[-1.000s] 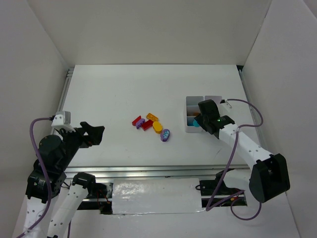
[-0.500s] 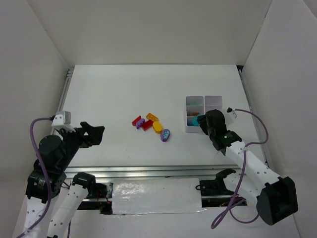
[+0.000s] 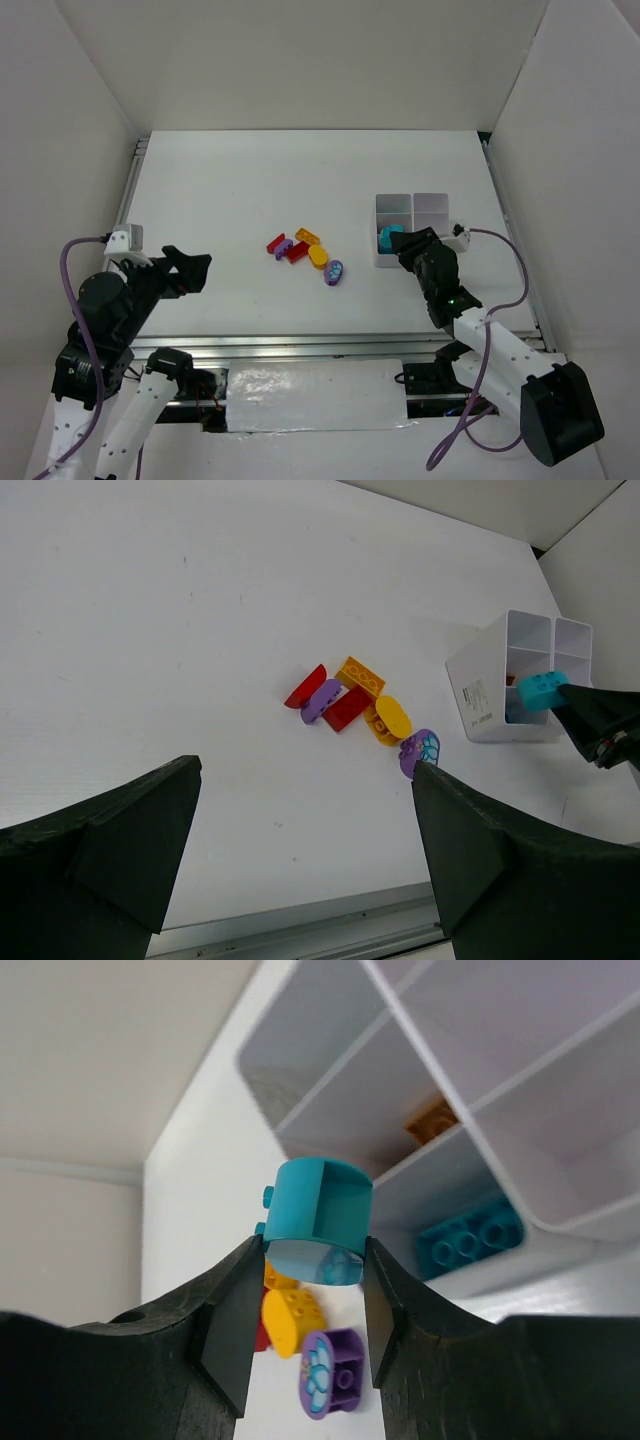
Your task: Sort the legos into containers by color
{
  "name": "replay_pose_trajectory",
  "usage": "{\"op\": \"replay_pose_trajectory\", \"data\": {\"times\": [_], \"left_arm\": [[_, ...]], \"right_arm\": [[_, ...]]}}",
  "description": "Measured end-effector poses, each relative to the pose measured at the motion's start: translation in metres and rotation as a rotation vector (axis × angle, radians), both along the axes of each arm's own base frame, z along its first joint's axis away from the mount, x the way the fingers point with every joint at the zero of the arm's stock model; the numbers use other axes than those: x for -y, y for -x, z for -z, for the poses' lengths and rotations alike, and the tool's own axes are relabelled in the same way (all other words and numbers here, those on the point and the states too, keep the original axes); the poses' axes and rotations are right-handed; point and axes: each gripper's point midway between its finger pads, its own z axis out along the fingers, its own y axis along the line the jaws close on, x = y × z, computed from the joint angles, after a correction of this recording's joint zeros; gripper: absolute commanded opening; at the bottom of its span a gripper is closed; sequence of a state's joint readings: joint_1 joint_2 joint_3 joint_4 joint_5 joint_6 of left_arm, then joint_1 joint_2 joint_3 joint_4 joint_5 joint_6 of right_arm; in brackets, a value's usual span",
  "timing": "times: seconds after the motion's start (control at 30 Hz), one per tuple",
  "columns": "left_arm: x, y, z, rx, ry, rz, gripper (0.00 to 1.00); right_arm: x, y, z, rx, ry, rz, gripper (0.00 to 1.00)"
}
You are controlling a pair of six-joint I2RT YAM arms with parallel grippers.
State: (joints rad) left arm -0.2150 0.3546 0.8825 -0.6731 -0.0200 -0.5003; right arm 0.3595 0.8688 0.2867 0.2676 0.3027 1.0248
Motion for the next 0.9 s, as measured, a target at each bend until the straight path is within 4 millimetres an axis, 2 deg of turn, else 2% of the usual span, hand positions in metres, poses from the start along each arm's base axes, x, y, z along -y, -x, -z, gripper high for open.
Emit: {"op": "replay_pose_trajectory", "data": {"times": [0.1,0.2,0.63,0.9], "left_arm": [[0.0,0.0,0.0,0.0,0.0,0.0,1.0],[0.0,0.0,0.0,0.0,0.0,0.001,1.0],[0.001,0.0,0.0,0.0,0.0,0.003,0.99],[0.001,0.0,0.0,-0.001,0.0,0.003,1.0]], "right_arm": [[-0.006,-0.006,-0.02,0.086,0.008,-0.037,0.18],[-0.008,-0.008,-0.028,0.13,0.028,-0.055,0.18],[0.0,-0.004,-0.031,0.209,0.218,-0.097,0.19],[0.003,0.0,-0.015,0.189,0.268,-0.106,0.19]]}}
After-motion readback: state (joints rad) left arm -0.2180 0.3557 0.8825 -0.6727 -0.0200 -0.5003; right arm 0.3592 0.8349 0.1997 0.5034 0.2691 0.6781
